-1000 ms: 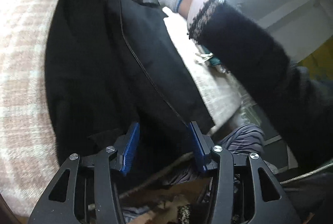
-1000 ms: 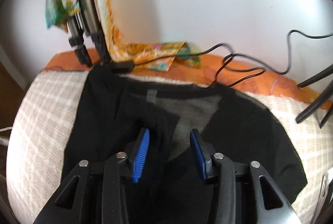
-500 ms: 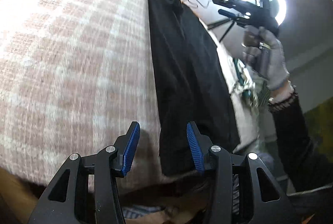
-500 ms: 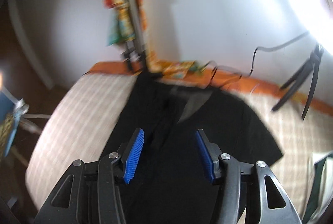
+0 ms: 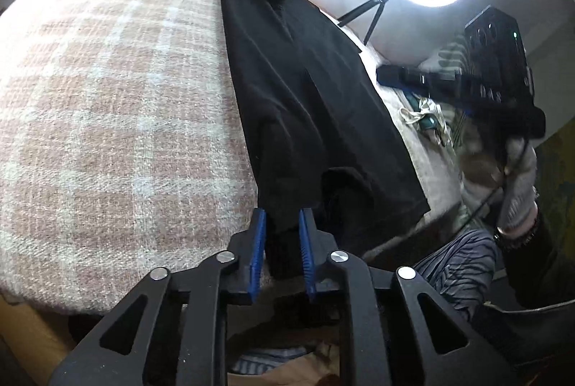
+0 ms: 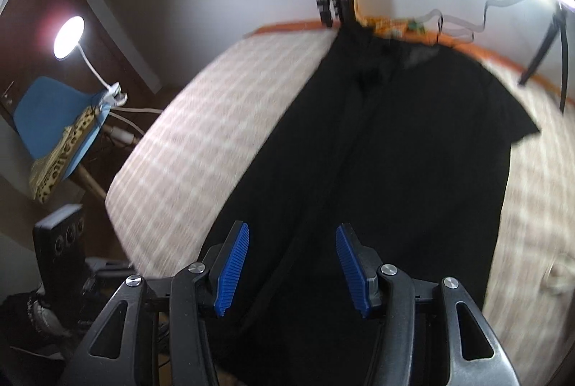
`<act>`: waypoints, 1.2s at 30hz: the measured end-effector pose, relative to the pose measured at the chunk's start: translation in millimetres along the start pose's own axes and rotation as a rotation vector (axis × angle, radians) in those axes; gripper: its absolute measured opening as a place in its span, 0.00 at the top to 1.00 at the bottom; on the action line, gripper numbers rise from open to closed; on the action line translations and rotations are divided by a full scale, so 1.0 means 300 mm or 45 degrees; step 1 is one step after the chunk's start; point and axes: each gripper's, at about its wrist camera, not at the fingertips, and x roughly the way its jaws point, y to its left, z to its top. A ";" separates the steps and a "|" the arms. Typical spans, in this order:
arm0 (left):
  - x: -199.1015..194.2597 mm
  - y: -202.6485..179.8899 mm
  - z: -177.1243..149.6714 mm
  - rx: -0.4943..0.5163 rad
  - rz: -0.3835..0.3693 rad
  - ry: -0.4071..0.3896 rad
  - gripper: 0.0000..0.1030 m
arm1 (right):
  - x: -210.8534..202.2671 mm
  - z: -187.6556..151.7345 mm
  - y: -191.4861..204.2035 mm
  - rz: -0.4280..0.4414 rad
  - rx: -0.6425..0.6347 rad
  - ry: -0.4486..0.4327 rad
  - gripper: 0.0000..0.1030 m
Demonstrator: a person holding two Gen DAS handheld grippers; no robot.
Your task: Fold small clothes
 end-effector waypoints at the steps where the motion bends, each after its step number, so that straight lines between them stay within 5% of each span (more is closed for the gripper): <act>1: 0.000 -0.004 -0.004 0.008 0.000 0.001 0.88 | 0.014 -0.023 0.007 0.007 0.025 0.030 0.48; 9: -0.036 -0.010 -0.037 0.059 0.020 -0.023 0.91 | 0.103 -0.186 -0.005 0.233 0.330 0.274 0.47; 15: -0.065 -0.012 -0.050 0.081 0.062 -0.048 0.91 | 0.130 -0.248 0.037 0.137 0.256 0.307 0.49; 22: -0.103 -0.041 -0.050 0.109 0.080 -0.107 0.89 | 0.068 -0.279 0.058 0.075 0.141 0.269 0.66; 23: -0.108 -0.052 -0.052 0.121 0.084 -0.117 0.87 | 0.051 -0.281 0.053 0.072 0.133 0.252 0.66; 25: -0.113 -0.078 -0.052 0.159 0.107 -0.139 0.65 | 0.021 -0.283 0.043 0.068 0.123 0.215 0.66; 32: -0.076 -0.233 -0.044 0.325 0.105 -0.203 0.64 | -0.170 -0.267 -0.080 0.028 0.137 -0.015 0.62; 36: -0.024 -0.343 -0.047 0.423 0.087 -0.193 0.64 | -0.261 -0.245 -0.171 0.006 0.179 -0.127 0.51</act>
